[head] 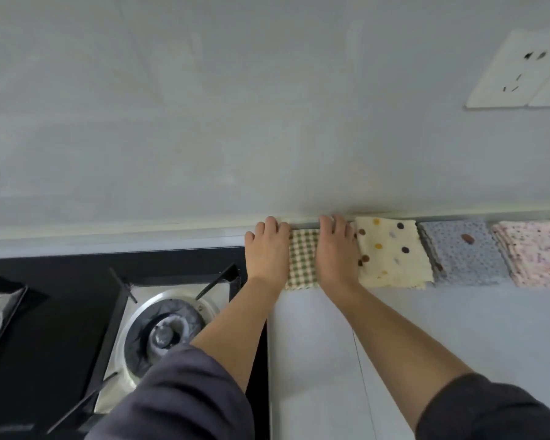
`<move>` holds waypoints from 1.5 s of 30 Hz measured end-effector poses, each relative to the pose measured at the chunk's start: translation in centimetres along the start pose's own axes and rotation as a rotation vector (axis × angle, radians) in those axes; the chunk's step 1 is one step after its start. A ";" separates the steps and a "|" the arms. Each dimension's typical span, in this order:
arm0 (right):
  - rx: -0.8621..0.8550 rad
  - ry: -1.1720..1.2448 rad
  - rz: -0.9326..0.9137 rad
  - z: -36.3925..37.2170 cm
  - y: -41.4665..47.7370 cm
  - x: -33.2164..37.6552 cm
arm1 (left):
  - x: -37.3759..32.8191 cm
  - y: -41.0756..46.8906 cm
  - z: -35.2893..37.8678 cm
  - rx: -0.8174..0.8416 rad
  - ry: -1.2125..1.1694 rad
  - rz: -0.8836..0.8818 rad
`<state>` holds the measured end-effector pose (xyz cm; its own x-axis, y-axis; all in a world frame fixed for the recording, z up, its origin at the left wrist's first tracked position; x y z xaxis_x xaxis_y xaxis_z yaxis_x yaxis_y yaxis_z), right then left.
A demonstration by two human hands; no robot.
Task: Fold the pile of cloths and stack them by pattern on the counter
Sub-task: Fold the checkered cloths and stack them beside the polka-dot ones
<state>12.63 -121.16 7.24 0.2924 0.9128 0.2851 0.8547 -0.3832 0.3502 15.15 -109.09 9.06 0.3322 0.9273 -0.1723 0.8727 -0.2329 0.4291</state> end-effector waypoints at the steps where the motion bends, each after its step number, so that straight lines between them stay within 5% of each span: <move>1: 0.003 0.032 0.003 -0.8 -0.5 0.3 | 0.9 -0.4 -1.1 -0.044 -0.025 -0.020; 10: -0.066 0.417 -0.097 -10.4 -12.6 15.8 | 13.9 -12.4 -19.6 -0.220 -0.376 -0.053; 17: 0.071 0.614 -0.190 -12.0 -26.6 38.5 | 33.8 -27.1 -31.4 -0.244 -0.384 -0.216; 31: 0.456 0.690 -0.400 -1.0 -34.9 66.3 | 65.3 -34.8 -36.1 -0.273 -0.107 -0.645; 39: 0.650 0.542 -0.666 4.9 -37.6 83.3 | 86.4 -37.9 -37.9 -0.066 0.162 -0.736; 45: 0.644 0.480 -0.611 11.5 -38.3 97.0 | 105.8 -36.1 -37.8 0.063 0.226 -0.786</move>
<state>13.19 -16.30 11.23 -0.3560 0.7192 0.5966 0.9107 0.4103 0.0489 5.27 8.50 8.87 -0.4591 0.8615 -0.2168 0.8413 0.5000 0.2056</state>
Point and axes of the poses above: each hand's wrist, its own y-axis towards the middle knuckle, its own z-axis out of the palm, x = y × z, the point moved 7 cm from there along y, towards the middle knuckle, and after that the axes turned 14 degrees about -x, right-handed, at the moved point
